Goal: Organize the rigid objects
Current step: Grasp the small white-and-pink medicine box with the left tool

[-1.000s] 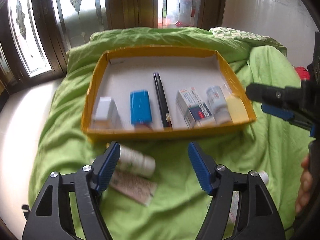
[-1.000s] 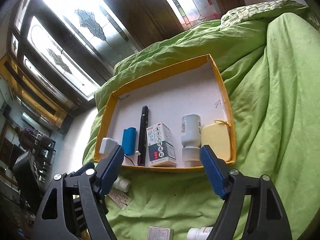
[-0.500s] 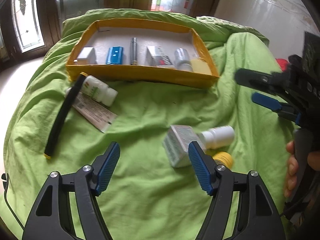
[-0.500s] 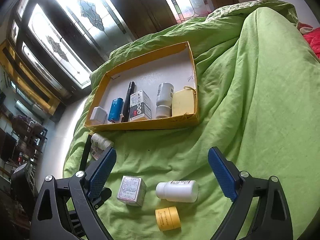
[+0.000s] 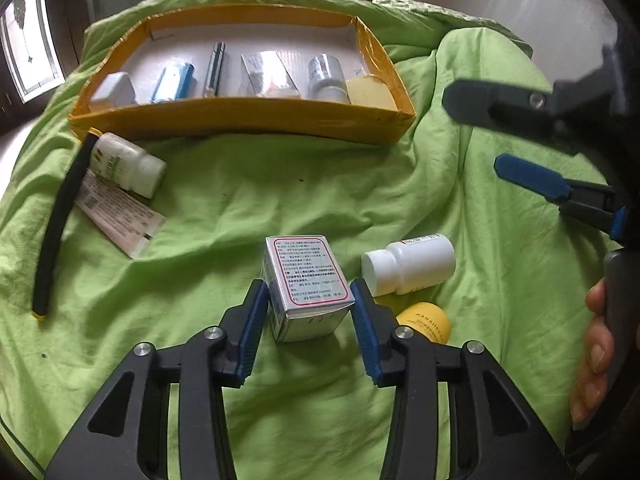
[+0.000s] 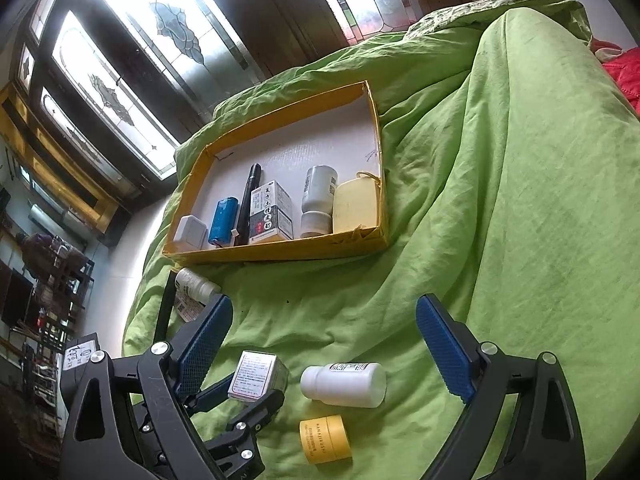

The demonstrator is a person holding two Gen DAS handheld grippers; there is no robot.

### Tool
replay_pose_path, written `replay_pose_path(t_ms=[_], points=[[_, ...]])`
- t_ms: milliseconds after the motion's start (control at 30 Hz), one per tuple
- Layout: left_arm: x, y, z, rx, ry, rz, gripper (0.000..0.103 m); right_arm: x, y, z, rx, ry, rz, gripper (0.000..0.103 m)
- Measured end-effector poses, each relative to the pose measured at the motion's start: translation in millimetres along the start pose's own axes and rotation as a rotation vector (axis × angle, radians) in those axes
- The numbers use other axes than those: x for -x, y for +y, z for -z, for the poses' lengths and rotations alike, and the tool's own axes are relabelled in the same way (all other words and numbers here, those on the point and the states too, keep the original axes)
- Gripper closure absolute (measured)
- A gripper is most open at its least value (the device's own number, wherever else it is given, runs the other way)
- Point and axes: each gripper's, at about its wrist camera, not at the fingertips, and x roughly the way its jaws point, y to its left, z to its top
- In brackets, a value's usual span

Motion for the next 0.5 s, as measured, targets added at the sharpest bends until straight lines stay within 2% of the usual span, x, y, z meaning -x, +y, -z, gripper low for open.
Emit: replay_pose_path(t_ms=[100, 167, 300, 400, 500], points=[[14, 16, 0, -0.011, -0.013, -0.013, 0.063, -5, 2, 1, 0.010, 0.032, -0.018, 0.013], [21, 32, 2, 0.006, -0.005, 0.011, 0.063, -11, 4, 3, 0.017, 0.071, -0.027, 0.013], [23, 62, 15, 0.112, -0.002, 0.061, 0.063, -22, 6, 10, 0.013, 0.131, -0.056, 0.013], [15, 70, 18, 0.162, 0.009, 0.050, 0.063, -24, 5, 11, 0.010, 0.147, -0.053, 0.013], [12, 70, 18, 0.170, 0.003, 0.058, 0.063, -31, 3, 15, 0.000, 0.200, -0.045, 0.013]])
